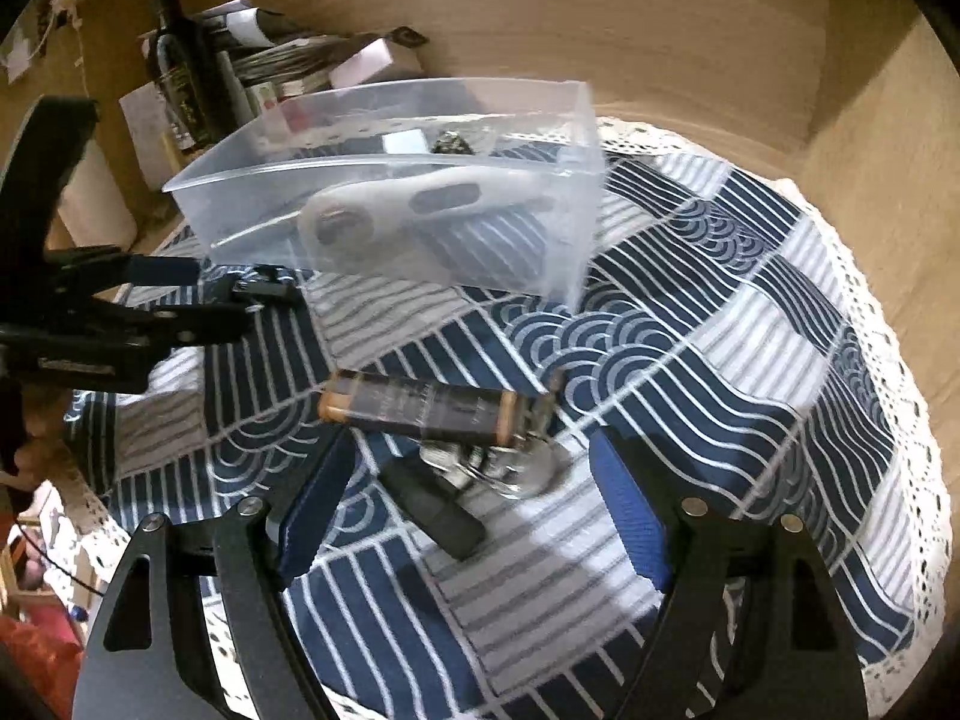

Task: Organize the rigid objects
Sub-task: 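Grasp a small black item with the left gripper while the right grasps the brown vial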

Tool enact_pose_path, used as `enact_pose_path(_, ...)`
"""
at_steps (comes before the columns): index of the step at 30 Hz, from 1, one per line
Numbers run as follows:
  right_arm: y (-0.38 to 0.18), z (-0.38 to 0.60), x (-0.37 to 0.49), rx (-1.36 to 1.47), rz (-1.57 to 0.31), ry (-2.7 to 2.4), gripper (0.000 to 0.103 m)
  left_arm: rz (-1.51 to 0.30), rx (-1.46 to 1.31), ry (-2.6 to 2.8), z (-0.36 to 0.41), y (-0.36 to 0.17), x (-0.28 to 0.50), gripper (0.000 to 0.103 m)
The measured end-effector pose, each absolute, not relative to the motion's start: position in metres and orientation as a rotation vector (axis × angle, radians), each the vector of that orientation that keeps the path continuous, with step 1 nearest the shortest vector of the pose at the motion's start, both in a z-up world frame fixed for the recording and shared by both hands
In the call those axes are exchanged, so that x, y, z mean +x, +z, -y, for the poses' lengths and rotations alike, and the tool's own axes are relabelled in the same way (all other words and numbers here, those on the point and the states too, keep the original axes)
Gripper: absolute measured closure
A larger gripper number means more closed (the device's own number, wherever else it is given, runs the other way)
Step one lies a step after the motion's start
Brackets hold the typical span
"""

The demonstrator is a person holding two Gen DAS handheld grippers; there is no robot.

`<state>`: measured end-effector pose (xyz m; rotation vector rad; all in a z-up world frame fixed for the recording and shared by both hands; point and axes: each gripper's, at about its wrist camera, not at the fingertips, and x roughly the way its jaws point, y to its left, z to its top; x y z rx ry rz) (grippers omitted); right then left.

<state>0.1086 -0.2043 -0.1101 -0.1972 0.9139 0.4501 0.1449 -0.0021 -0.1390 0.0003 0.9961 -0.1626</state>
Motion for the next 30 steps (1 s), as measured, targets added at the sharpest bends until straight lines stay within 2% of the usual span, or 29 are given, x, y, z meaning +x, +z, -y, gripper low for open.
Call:
enact_pose_path(10, -0.119, 0.177, 0.119, -0.234, -0.940, 0.474, 0.017, -1.037, 0.014, -0.130, 0.014, -0.152, 0.168, 0.018)
enact_pose_path(12, -0.120, 0.174, 0.122, -0.245, -0.938, 0.458, 0.017, -1.026, 0.010, -0.125, 0.015, -0.152, 0.168, 0.023)
enact_pose_path(14, -0.121, 0.173, 0.124, -0.248, -0.935, 0.446, 0.017, -1.012, 0.021, -0.127, 0.016, -0.151, 0.167, 0.040)
enact_pose_path(15, -0.123, 0.172, 0.124, -0.250, -0.938, 0.440, 0.017, -1.007, 0.022, -0.130, 0.015, -0.150, 0.166, 0.044)
enact_pose_path(16, -0.123, 0.172, 0.125, -0.253, -0.932, 0.437, 0.021, -1.003, 0.018, -0.131, 0.015, -0.149, 0.164, 0.045)
enact_pose_path(23, -0.118, 0.176, 0.118, -0.252, -0.916, 0.441, 0.021, -0.982, 0.007, -0.159, 0.005, -0.147, 0.142, 0.048)
enact_pose_path(30, -0.090, 0.178, 0.111, -0.220, -0.836, 0.437, 0.021, -0.907, -0.027, -0.161, -0.010, -0.124, 0.116, 0.048)
